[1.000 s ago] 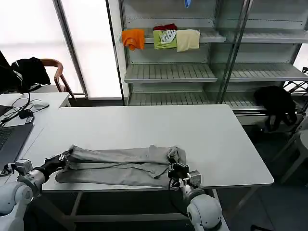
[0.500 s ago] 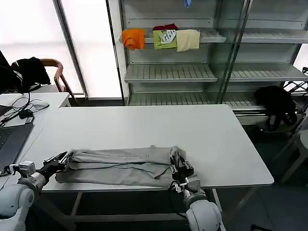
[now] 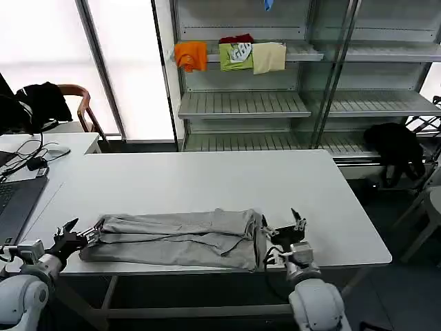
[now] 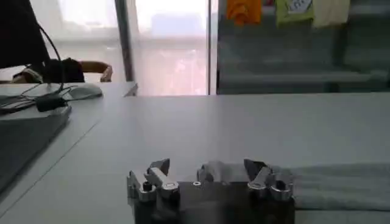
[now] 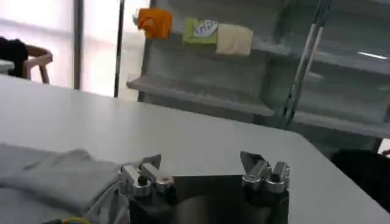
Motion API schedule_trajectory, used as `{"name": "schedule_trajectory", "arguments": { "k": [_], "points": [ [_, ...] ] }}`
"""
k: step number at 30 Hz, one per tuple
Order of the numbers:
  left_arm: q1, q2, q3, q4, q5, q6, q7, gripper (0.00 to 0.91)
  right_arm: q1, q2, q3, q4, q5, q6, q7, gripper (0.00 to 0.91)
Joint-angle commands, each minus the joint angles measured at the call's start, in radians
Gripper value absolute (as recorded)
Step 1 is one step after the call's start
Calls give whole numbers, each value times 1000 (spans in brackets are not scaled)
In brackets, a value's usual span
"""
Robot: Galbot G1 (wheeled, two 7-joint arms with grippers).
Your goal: Fold and organize the clothes.
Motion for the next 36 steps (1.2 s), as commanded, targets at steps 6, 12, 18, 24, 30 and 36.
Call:
{"name": "schedule_trajectory", "arguments": {
  "k": [6,12,18,24,30,36],
  "points": [
    [44,-147,35,-15,3,-82,-128,907,166,-55,177,50,575,-26,46,907],
    [19,-161,47,19,-2,-76,-129,907,149,-49,163,67,533,-30,46,907],
    [2,-157,41,57,-23,-82,-124,887,130,-57,168,79,522,-34,40,907],
    [2,-157,41,59,-46,-77,-120,433,114,-41,158,72,492,-32,36,907],
    [6,-157,47,63,-38,-79,-109,141,110,-28,148,67,477,-31,38,907],
    [-12,-159,53,74,-27,-74,-111,10,98,-10,141,61,451,-28,32,907]
  ]
}}
